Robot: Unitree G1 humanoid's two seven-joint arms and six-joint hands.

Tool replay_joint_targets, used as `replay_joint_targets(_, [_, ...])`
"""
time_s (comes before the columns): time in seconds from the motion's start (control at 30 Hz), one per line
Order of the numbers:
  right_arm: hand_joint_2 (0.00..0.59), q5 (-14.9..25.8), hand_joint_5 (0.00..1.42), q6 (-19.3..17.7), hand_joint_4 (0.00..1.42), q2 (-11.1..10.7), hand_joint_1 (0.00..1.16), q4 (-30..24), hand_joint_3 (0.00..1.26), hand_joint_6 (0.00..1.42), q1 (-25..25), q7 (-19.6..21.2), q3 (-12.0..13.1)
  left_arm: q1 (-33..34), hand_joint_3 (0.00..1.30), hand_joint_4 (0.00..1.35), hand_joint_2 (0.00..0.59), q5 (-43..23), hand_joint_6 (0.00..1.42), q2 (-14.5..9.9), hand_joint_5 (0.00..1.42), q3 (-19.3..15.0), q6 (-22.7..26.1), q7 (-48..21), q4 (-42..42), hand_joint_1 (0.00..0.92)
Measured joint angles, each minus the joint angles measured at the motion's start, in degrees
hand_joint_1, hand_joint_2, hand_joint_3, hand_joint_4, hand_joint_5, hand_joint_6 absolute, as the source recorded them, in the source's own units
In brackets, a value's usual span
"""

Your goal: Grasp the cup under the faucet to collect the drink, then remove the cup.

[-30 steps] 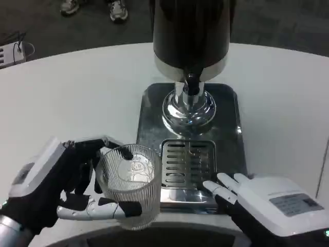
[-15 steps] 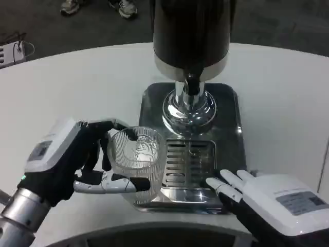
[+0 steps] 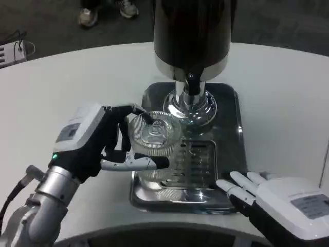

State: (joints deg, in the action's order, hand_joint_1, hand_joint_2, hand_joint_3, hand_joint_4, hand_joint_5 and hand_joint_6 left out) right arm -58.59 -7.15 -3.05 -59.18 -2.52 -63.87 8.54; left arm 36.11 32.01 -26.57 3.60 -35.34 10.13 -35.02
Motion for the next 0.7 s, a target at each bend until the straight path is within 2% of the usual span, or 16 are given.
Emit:
replay_joint_targets(0.2, [0.420,2.5,0.00,-0.5,0.00,-0.3,0.62,0.0,0.07,0.00,-1.0,-0.3,2.2,4.5,0.98,1.10,0.000,0.9,1.42,1.9,1.31,2.8,0.6,3.0,-4.8,0.512])
replay_joint_targets(0.4, [0.420,3.9,0.00,-1.2,0.00,-0.7,0.62,0.0,0.07,0.00,-2.1,-0.4,2.9,7.6,0.98,1.10,0.000,2.3,1.42,3.2,1.31,5.3,1.5,4.4,-6.6,0.512])
replay_joint_targets(0.7, [0.436,5.5,0.00,-1.5,0.00,-0.8,0.62,0.0,0.08,0.00,-2.8,-0.4,4.2,9.4,0.96,1.07,0.000,2.7,1.42,3.9,1.29,8.0,3.5,4.9,-7.2,0.508])
